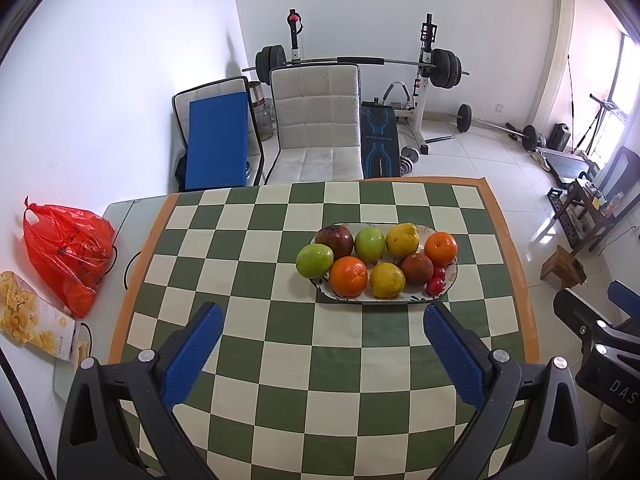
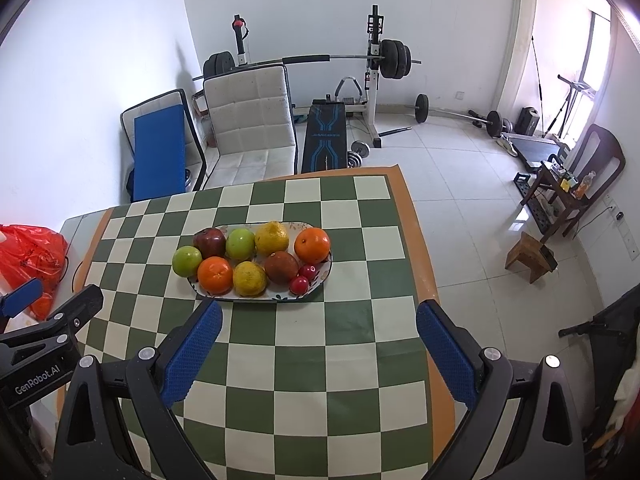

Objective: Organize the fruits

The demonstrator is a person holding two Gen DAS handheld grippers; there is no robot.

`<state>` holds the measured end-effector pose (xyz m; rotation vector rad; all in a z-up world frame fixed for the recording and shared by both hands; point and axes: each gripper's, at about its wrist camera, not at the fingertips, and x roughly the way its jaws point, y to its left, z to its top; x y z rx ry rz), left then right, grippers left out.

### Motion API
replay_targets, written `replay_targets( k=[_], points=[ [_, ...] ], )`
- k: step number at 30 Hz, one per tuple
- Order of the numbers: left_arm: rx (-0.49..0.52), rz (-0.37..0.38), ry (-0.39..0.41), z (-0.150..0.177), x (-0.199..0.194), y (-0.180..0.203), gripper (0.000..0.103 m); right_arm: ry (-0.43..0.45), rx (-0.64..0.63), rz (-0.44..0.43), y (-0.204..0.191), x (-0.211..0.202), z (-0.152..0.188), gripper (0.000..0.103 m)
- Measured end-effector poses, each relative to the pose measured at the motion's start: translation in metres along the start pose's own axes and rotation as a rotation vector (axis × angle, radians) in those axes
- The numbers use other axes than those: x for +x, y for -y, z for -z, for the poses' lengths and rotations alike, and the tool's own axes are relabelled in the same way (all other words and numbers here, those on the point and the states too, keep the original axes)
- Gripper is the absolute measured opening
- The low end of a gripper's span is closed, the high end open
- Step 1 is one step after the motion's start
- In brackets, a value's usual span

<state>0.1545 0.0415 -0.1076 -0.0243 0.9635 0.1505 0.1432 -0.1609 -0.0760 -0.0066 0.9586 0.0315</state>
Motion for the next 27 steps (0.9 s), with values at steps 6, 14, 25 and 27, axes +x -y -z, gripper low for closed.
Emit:
replay_targets(
  k=[6,14,25,27],
  points=[
    [0.003,0.002,0.010,-0.001,-0.005,0.003,0.103,-0.001,0.001,-0.001,0.000,0.000,0.001,0.100],
    [-0.001,0.001,0.018,0.000,-0.011,0.005,0.103,0.000,0.001,-0.001,0.000,-0.001,0.001,0.100],
    [-0.002,-0.008,0.021,0.002,-0.012,0.004,0.103,0.000,0.004,-0.003,-0.002,-0.002,0.003,0.100],
    [-0.003,-0.009,0.022,0.003,-0.012,0.004,0.103,0.000,0.003,-0.002,-0.002,-0.002,0.003,0.100]
  ],
)
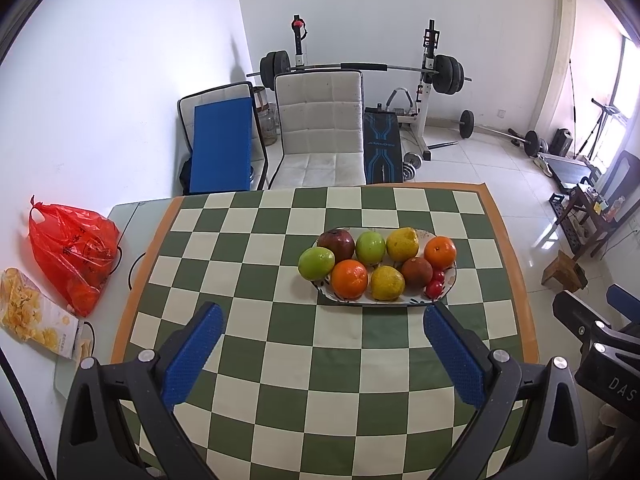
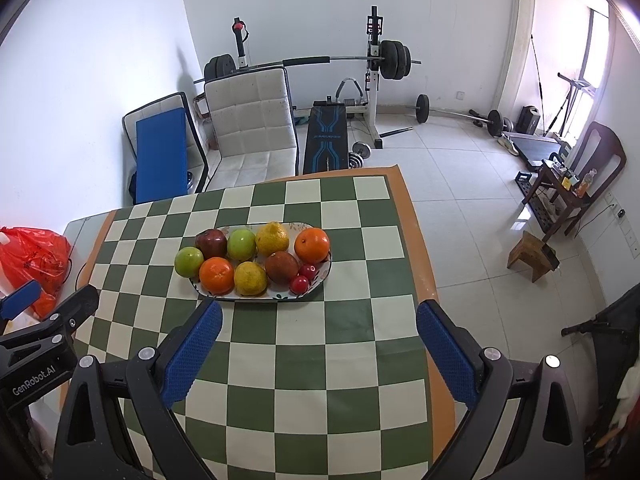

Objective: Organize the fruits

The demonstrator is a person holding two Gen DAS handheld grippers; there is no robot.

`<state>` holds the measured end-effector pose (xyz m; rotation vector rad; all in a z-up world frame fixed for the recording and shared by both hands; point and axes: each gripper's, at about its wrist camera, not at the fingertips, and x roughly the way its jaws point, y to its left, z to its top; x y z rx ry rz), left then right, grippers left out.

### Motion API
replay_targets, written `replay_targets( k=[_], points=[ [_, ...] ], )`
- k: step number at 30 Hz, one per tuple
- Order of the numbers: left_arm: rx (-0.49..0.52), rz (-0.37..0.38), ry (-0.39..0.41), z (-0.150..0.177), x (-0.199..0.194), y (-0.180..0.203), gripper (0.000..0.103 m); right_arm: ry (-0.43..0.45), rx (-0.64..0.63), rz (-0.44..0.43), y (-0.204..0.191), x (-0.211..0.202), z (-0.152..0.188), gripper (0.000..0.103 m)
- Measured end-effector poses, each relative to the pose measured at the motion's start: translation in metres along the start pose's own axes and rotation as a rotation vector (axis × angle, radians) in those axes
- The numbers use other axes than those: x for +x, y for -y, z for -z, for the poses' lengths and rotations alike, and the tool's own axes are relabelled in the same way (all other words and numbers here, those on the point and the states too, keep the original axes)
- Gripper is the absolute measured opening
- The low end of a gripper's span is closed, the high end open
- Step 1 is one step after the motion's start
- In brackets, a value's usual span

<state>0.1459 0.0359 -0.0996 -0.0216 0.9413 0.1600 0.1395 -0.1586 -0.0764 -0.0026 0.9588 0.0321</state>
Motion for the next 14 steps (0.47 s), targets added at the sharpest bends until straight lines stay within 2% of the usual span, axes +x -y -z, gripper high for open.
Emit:
replay_targets(
  k=[14],
  points=[
    [0.004,0.001,0.018,-0.0020,-0.0045,0.0026,0.103,0.003,0.003,0.001,-0.0010,-0.0021,0.0014,0.100]
  ],
)
